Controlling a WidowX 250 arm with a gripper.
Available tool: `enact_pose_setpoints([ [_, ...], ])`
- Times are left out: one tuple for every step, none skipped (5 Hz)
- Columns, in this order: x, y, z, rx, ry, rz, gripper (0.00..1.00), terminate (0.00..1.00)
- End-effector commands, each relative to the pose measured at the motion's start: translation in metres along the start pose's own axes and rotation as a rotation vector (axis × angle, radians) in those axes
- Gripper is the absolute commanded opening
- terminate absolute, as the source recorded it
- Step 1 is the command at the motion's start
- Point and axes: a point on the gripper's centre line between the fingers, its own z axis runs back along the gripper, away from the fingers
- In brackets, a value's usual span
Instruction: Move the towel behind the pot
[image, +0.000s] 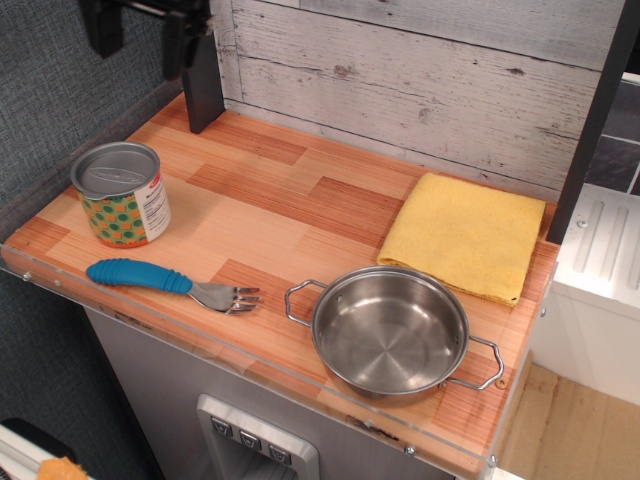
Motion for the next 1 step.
enact_pose_setpoints([
  [0.0033,0.0050,0.0196,0.009,-0.046,0.011,1.00,1.00],
])
